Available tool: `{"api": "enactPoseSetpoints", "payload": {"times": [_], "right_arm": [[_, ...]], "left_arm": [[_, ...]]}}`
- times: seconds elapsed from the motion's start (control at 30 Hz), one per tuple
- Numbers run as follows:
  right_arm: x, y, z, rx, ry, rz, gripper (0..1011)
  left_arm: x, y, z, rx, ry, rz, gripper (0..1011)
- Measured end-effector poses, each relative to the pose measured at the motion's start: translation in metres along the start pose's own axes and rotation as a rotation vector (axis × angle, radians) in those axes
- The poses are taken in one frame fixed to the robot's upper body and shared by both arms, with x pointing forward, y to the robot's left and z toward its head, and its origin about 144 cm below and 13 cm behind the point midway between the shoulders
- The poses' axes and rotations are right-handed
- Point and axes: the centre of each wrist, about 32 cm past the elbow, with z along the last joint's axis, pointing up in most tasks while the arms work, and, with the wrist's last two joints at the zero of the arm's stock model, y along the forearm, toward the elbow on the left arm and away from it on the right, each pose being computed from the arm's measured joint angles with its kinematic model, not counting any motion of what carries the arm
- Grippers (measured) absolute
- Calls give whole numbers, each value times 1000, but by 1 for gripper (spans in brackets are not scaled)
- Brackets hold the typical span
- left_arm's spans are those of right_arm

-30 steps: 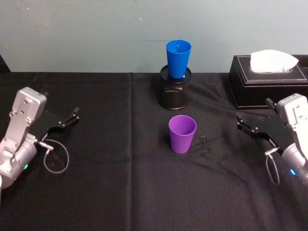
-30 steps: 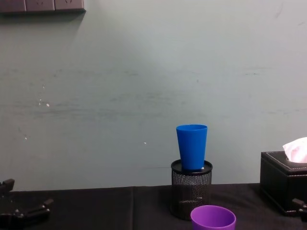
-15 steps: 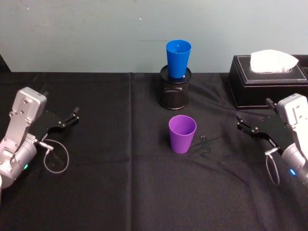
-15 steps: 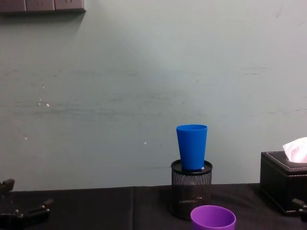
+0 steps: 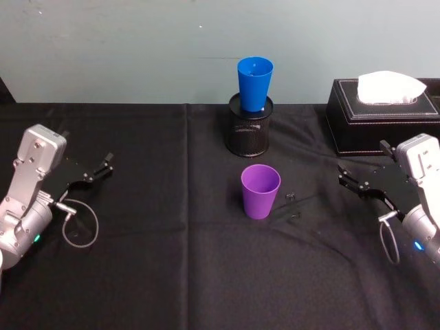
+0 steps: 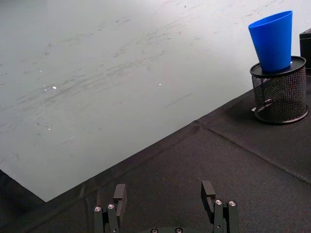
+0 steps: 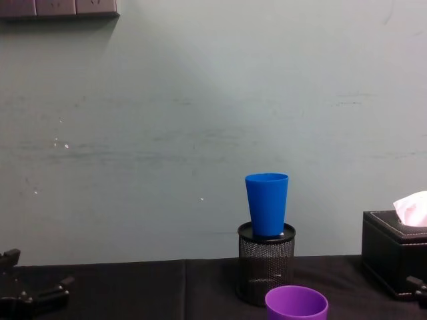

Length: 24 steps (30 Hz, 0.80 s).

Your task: Pick up one cup with a gripper and tap it against the other cup.

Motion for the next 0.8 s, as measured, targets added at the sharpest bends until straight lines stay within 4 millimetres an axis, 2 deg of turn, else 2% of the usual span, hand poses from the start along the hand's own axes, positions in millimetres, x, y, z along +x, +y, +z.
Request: {"api": "enactPoseSetpoints", "payload": {"times": [0.3,0.53,0.67,0.8], "right_arm": [[-2,-7,-6,43,55,79,1003],[-3,-15,-16,87,155,268,1003],[-6,-13,-19,102,177,395,1003],[-10,-10,-19,108,186,449,1003]], "left_arm": [[0,0,0,0,0,0,1005],[0,0,0,0,0,0,1005],[0,0,0,0,0,0,1005],[0,0,0,0,0,0,1005]]}}
